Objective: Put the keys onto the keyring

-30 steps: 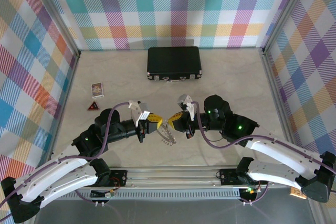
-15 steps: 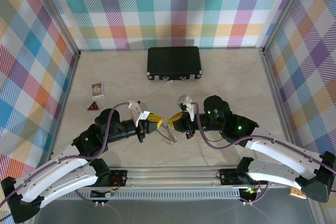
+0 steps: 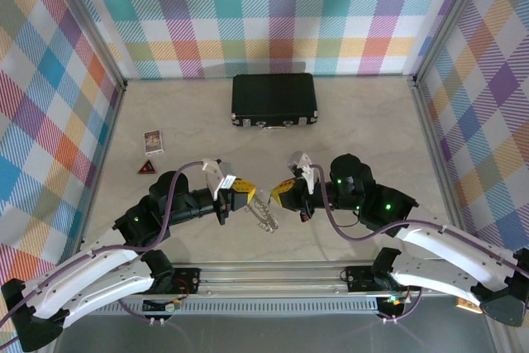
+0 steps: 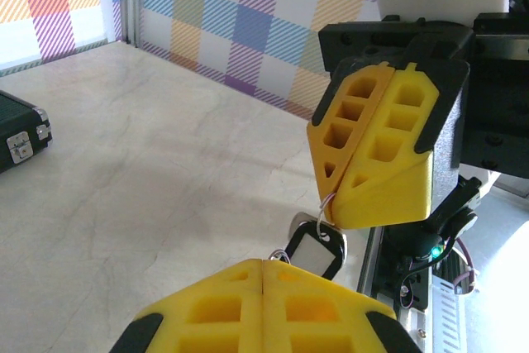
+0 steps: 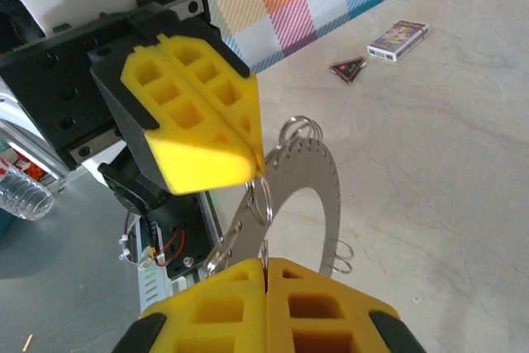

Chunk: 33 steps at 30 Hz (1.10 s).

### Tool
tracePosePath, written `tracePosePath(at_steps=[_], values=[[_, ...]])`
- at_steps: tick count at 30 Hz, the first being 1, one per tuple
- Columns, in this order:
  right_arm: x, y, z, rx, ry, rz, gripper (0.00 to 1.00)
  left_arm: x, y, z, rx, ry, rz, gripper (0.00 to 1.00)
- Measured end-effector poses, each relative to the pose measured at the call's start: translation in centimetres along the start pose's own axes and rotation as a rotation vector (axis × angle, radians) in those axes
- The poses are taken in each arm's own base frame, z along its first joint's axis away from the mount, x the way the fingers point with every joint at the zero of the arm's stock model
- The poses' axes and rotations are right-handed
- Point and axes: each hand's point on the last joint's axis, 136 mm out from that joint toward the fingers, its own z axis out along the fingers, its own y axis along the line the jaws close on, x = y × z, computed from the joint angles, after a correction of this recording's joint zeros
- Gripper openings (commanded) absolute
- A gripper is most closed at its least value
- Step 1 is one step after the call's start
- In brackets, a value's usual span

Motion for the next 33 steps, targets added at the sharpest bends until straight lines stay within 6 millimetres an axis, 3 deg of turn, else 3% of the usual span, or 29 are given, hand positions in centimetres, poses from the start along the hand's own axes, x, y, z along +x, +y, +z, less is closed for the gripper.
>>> tracePosePath(at_steps=[4, 8, 12, 18, 29, 33], values=[[2.7, -3.1, 1.2, 0.048, 0.063, 0.084, 0.00, 0.0, 0.0, 0.0, 0.001, 0.000, 0.000, 0.00], [8.6, -7.0, 3.3, 0.098, 0.196, 0.237, 0.00, -0.1, -0.1, -0.1, 0.006, -0.002, 0.001, 0.00], [12.7, -8.3, 4.4, 0.097, 0.283, 0.334, 0.00, -0.4, -0.3, -0.4, 0.010, -0.018, 0.006, 0.00], [13.6, -9.4, 5.6, 0.067, 0.269, 0.397, 0.04, -0.5, -0.4, -0.5, 0.013, -0.021, 0.006, 0.00], [17.4, -11.1, 7.4, 0.061, 0.332, 0.490, 0.09, -0.7, -0.6, -0.7, 0.021, -0.030, 0.006, 0.00], [17.4, -11.3, 7.4, 0.064, 0.328, 0.492, 0.27, -0.8, -0.6, -0.8, 0.021, -0.034, 0.008, 0.00]])
